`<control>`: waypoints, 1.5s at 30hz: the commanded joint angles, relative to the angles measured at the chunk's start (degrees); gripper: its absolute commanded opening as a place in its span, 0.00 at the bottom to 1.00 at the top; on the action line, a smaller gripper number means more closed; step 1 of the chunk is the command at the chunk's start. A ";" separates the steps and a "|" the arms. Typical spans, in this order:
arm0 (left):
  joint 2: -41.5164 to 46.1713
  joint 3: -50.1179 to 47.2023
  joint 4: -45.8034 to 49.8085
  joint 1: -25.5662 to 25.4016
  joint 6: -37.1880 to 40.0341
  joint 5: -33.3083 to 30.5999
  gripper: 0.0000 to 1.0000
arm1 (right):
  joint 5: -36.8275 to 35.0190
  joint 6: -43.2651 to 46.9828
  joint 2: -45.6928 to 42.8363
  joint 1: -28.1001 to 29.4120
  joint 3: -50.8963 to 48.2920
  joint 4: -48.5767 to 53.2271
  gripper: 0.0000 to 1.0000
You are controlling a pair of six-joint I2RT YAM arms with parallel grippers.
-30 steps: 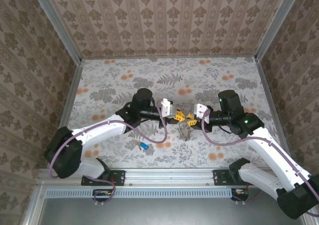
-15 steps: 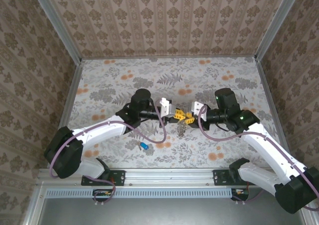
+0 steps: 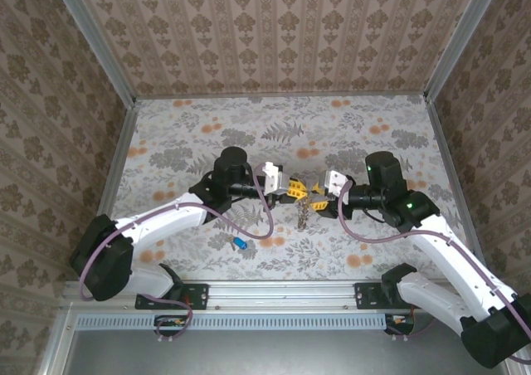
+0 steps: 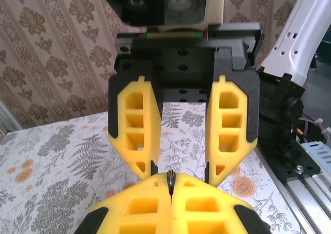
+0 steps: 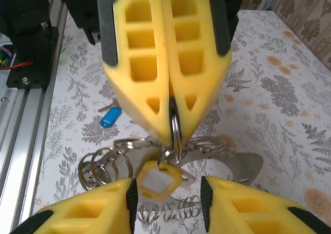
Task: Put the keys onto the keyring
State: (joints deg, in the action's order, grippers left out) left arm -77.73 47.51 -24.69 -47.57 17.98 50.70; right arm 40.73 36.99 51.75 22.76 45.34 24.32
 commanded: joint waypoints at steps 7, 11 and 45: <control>1.47 0.73 -0.94 0.38 -0.03 5.22 0.00 | 0.69 -4.29 3.02 -0.31 -2.74 -4.72 0.43; 1.18 1.24 -0.96 0.32 -0.22 5.75 0.00 | 3.44 -4.55 4.46 -0.26 -2.05 -6.08 0.39; 2.17 2.23 2.22 0.82 1.45 7.00 0.00 | 12.89 -5.18 3.80 -0.09 -4.16 -6.45 0.32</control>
State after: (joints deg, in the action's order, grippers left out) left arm -77.49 47.66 -22.06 -47.13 18.24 55.72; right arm 51.13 34.13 55.35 22.76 42.50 20.91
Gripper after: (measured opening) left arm 0.043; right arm 0.319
